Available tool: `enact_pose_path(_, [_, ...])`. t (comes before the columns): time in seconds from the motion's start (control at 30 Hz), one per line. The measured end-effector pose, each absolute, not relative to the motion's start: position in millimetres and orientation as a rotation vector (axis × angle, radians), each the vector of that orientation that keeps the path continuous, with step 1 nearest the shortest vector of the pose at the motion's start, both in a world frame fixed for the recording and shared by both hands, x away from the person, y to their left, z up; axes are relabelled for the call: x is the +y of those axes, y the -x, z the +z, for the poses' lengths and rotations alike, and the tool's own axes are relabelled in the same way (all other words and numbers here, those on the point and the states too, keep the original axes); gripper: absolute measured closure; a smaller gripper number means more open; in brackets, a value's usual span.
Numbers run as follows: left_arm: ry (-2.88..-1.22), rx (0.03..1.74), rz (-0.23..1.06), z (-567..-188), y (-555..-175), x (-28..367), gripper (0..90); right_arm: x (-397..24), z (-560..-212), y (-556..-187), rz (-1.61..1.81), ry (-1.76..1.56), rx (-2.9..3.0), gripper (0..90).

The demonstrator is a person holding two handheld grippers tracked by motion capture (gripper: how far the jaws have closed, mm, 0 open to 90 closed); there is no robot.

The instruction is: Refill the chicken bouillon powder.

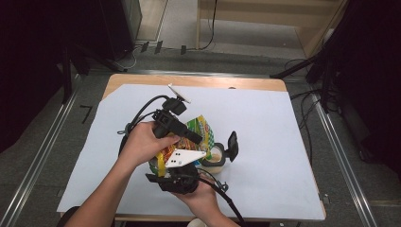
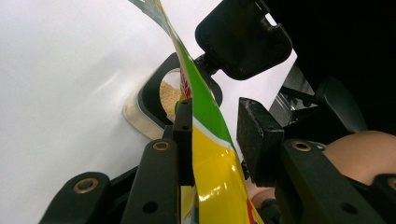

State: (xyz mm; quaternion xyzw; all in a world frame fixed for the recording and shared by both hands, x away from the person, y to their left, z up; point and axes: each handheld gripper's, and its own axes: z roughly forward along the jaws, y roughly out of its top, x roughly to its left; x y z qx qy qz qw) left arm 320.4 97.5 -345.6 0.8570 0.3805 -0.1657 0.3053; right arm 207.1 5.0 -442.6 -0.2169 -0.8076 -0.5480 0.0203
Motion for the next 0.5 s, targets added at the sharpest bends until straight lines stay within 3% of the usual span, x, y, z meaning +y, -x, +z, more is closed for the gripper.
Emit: enact_pose_path(0.5, [-2.277, 1.008, -0.436, -346.4, -320.1, 99.3, 69.8, 6.4, -443.2, -207.1, -1.695, 0.669, -2.499, 72.6])
